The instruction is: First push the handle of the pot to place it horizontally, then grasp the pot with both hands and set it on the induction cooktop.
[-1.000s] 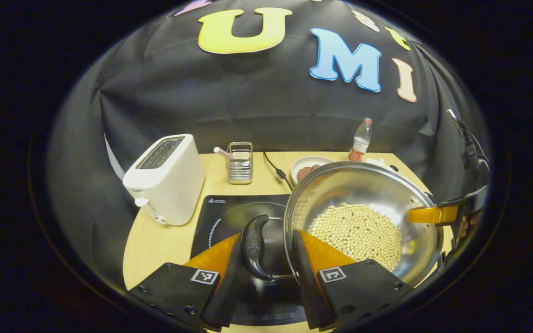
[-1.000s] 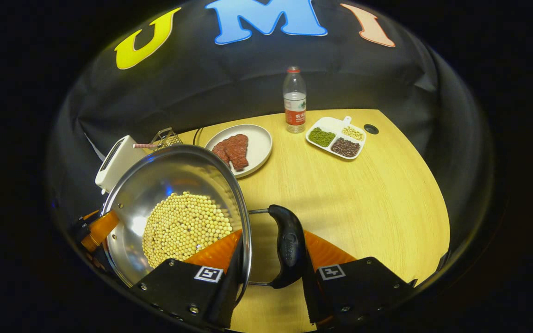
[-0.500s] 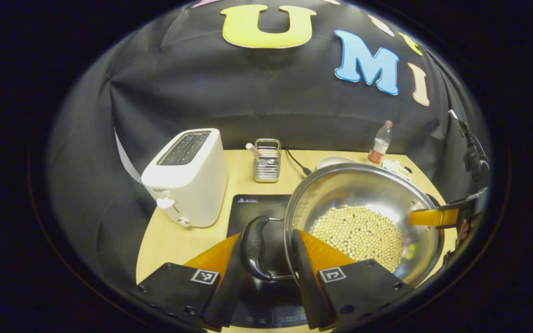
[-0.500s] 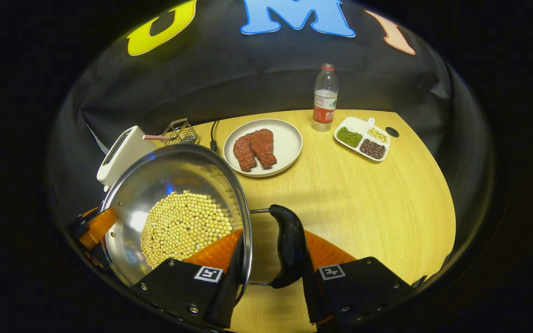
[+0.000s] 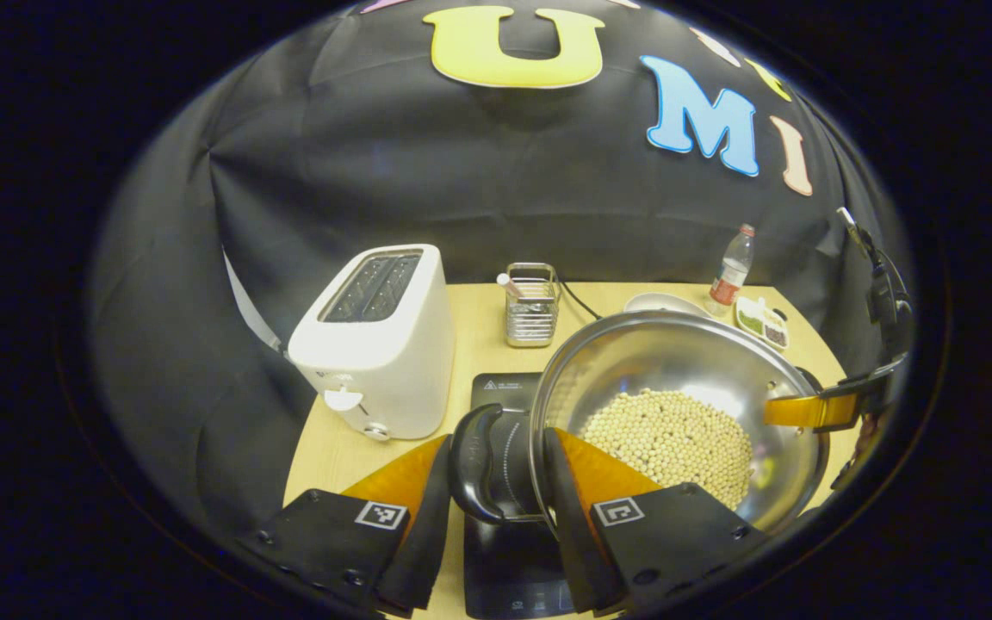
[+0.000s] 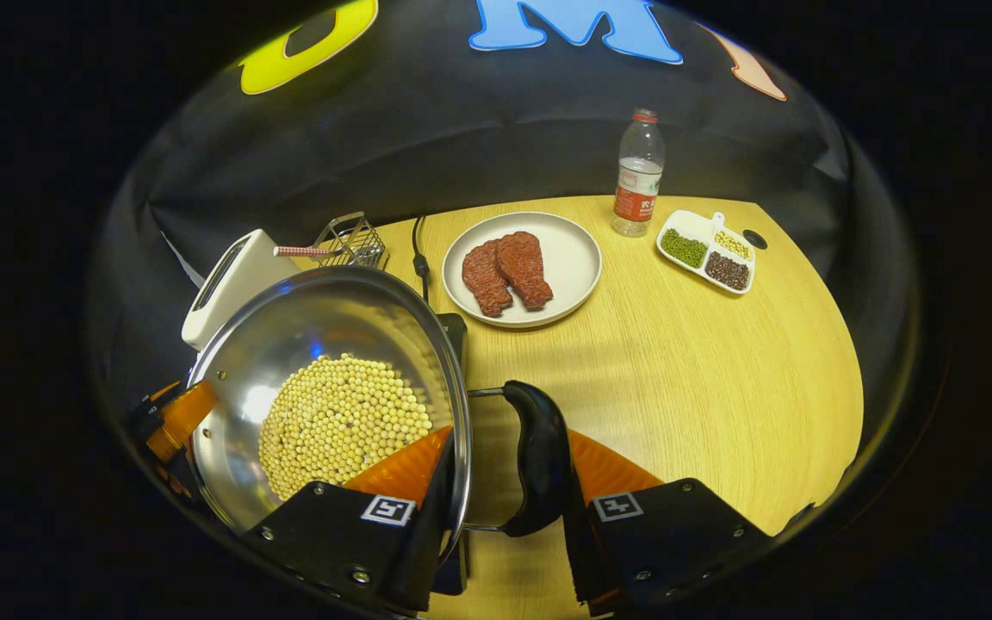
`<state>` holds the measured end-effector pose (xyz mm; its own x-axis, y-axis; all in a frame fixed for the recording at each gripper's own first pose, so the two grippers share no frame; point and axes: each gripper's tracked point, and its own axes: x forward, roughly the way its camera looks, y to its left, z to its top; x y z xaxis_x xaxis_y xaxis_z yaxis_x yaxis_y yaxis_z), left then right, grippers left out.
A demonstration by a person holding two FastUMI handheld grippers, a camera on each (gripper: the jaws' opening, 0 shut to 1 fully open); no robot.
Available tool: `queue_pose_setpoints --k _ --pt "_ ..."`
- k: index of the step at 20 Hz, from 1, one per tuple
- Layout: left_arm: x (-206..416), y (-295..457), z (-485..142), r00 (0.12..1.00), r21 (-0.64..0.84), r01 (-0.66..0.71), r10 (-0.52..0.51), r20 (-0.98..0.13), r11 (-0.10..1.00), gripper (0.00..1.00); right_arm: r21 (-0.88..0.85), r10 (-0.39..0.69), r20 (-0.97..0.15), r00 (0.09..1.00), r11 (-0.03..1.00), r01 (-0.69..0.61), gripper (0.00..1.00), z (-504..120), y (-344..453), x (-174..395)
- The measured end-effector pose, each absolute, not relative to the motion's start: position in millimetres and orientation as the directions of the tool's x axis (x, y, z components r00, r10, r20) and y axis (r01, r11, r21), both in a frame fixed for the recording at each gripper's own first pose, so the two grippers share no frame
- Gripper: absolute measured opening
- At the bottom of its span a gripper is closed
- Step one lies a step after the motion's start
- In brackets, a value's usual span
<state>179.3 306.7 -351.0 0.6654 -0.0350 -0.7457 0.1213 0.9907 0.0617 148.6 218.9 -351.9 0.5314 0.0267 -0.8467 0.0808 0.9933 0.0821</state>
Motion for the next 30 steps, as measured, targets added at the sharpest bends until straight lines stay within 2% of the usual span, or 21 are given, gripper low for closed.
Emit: queue_pose_setpoints --k 3,4,5,6,7,14,16,17,19,24,25,26,28,30 --pt "187 315 -356 0.667 0.068 0.122 -0.031 -0.745 0.99 0.62 0.086 0.029 -0.85 0.526 0.993 0.085 0.6 -356 226 151" --pt "187 318 -357 0.669 0.073 0.124 -0.029 -0.743 0.99 0.67 0.088 0.03 -0.851 0.525 0.992 0.086 0.6 -357 229 151" --pt "189 321 -357 0.671 0.077 0.128 -0.029 -0.74 0.989 0.61 0.09 0.032 -0.852 0.523 0.992 0.087 0.6 -358 231 152" --pt "190 323 -360 0.673 0.08 0.13 -0.029 -0.739 0.988 0.64 0.091 0.032 -0.853 0.521 0.992 0.088 0.6 -361 233 153" --pt "193 325 -361 0.676 0.083 0.132 -0.029 -0.737 0.988 0.61 0.093 0.033 -0.854 0.519 0.992 0.09 0.6 -362 235 154" --pt "201 334 -375 0.681 0.081 0.139 -0.036 -0.732 0.987 0.61 0.09 0.025 -0.856 0.517 0.991 0.101 0.6 -372 241 160" --pt "203 337 -379 0.681 0.077 0.139 -0.039 -0.731 0.987 0.64 0.083 0.017 -0.851 0.524 0.991 0.103 0.6 -373 242 162" --pt "203 338 -381 0.676 0.071 0.138 -0.042 -0.735 0.988 0.61 0.079 0.013 -0.853 0.522 0.991 0.105 0.6 -375 243 163" --pt "202 341 -388 0.671 0.068 0.138 -0.042 -0.74 0.988 0.64 0.078 0.01 -0.855 0.518 0.991 0.11 0.6 -379 244 162" --pt "202 343 -397 0.673 0.048 0.132 -0.054 -0.738 0.99 0.61 0.079 0.004 -0.843 0.537 0.99 0.116 0.6 -382 244 162" --pt "202 343 -399 0.673 0.04 0.128 -0.057 -0.738 0.991 0.65 0.071 0.0 -0.837 0.547 0.992 0.109 0.6 -381 243 164" --pt "200 344 -401 0.673 0.036 0.127 -0.06 -0.738 0.991 0.61 0.062 -0.004 -0.833 0.553 0.993 0.101 0.61 -381 242 165" --pt "201 345 -402 0.682 0.034 0.126 -0.061 -0.729 0.991 0.65 0.065 -0.002 -0.828 0.561 0.993 0.1 0.6 -382 243 166" --pt "203 345 -400 0.698 0.023 0.109 -0.06 -0.714 0.994 0.65 0.079 0.008 -0.823 0.567 0.992 0.1 0.61 -381 243 166"
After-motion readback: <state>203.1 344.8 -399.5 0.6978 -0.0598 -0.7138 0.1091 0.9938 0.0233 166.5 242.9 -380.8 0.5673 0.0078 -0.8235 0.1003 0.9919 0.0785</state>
